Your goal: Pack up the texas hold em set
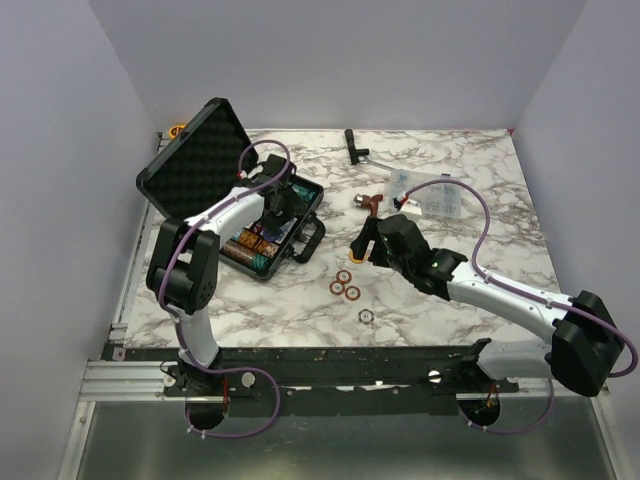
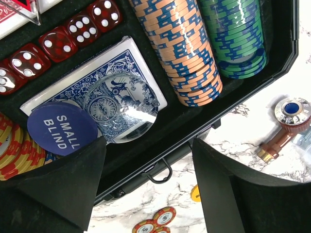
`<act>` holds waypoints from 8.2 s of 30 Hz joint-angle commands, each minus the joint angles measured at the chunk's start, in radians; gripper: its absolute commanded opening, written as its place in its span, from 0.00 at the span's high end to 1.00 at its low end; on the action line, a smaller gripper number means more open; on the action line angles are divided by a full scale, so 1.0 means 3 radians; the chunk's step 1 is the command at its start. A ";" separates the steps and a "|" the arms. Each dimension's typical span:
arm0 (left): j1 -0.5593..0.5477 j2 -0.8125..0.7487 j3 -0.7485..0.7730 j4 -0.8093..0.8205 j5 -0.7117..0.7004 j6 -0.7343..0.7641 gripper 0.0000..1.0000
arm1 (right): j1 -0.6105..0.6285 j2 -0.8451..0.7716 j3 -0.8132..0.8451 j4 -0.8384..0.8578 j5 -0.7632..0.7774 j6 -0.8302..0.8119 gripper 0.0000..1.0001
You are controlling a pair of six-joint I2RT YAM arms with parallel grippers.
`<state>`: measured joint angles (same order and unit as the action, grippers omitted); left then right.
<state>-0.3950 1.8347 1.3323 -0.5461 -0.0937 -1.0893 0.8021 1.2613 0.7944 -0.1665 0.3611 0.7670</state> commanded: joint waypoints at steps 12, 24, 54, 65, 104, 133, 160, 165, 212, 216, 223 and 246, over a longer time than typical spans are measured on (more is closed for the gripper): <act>-0.0023 0.0415 0.0438 -0.0284 0.0052 0.0111 0.27 | -0.0015 -0.0055 -0.0142 0.0022 0.0027 0.0091 0.22; -0.0046 -0.0252 0.0262 -0.0166 0.0132 0.0881 0.15 | -0.0015 -0.0072 -0.0216 0.0026 0.0003 0.0067 0.22; -0.1294 0.0511 0.0924 -0.0351 0.0438 0.2139 0.09 | -0.0759 -0.1702 -0.1196 -0.0527 -0.0051 0.0650 0.13; -0.1506 0.1186 0.1733 -0.0951 0.0042 0.2324 0.12 | -0.0761 -0.2021 -0.1105 -0.0825 0.0183 0.0501 0.11; -0.1583 0.1496 0.1956 -0.1102 0.0006 0.2520 0.67 | -0.0762 -0.2115 -0.1137 -0.0861 0.0159 0.0534 0.11; -0.0451 -0.0359 0.0251 -0.0829 -0.0429 0.2475 0.72 | -0.0761 -0.1844 -0.1197 -0.0535 0.0027 0.0484 0.11; 0.0399 0.0015 0.0635 -0.0801 -0.0121 0.2378 0.36 | -0.0762 -0.1460 -0.1138 -0.0249 -0.0243 0.0326 0.12; 0.0576 0.0190 0.0798 -0.0828 -0.0092 0.2440 0.27 | -0.0761 -0.1471 -0.1139 -0.0243 -0.0263 0.0288 0.11; 0.0947 0.0879 0.1397 -0.1239 0.0175 0.2015 0.37 | -0.0762 -0.1412 -0.1138 -0.0171 -0.0381 0.0314 0.12; 0.0954 0.0850 0.1345 -0.1258 0.0176 0.2024 0.39 | -0.0761 -0.1450 -0.1148 -0.0191 -0.0371 0.0315 0.12; 0.0946 0.0597 0.1021 -0.1044 0.0136 0.2133 0.38 | -0.0761 -0.1452 -0.1156 -0.0197 -0.0374 0.0311 0.12; 0.0924 0.0921 0.1401 -0.1656 -0.0182 0.2724 0.37 | -0.0762 -0.1474 -0.1214 -0.0140 -0.0415 0.0339 0.12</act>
<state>-0.1181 2.0640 1.7069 -0.9463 -0.0875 -0.3222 0.5785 0.8227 0.4400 -0.2253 0.2485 0.8635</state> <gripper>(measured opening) 0.625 0.880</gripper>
